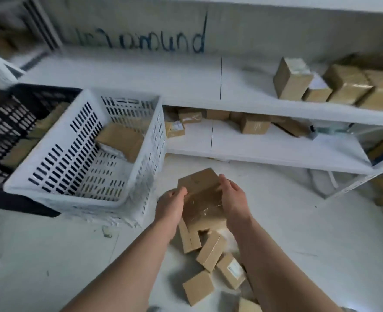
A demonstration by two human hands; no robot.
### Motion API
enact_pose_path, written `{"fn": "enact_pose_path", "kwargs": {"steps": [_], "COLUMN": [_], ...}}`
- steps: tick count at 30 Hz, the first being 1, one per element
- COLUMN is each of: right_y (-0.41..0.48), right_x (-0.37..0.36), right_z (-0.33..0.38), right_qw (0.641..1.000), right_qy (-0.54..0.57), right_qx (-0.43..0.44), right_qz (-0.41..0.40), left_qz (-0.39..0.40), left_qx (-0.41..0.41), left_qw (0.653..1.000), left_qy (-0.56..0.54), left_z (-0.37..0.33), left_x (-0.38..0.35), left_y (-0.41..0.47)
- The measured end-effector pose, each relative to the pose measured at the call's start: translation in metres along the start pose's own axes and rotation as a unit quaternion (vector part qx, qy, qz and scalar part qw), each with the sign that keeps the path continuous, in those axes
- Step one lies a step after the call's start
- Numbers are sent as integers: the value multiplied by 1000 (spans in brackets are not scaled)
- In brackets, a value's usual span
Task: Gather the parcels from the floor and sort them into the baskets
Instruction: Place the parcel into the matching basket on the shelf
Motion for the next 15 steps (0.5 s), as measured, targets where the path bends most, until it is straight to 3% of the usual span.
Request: {"fn": "enact_pose_path", "kwargs": {"steps": [6, 15], "right_y": [-75, -152], "right_x": [-51, -225], "right_z": [118, 177], "right_qw": [993, 970], "right_qy": [8, -11], "right_qx": [98, 146], "right_qz": [62, 194], "left_qz": [-68, -132], "left_qx": [-49, -99], "left_qw": [990, 960], "left_qy": [-113, -224], "left_z": [-87, -104], "left_x": [101, 298], "left_y": [-53, -51]}}
Point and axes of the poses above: each hand's wrist, its own y-axis towards the middle knuckle, its own x-axis out of the back of the hand, z = x × y, the point moved 5 cm from there along y, towards the middle knuckle, and after that the axes turned 3 degrees about y, right-handed, at the moved point
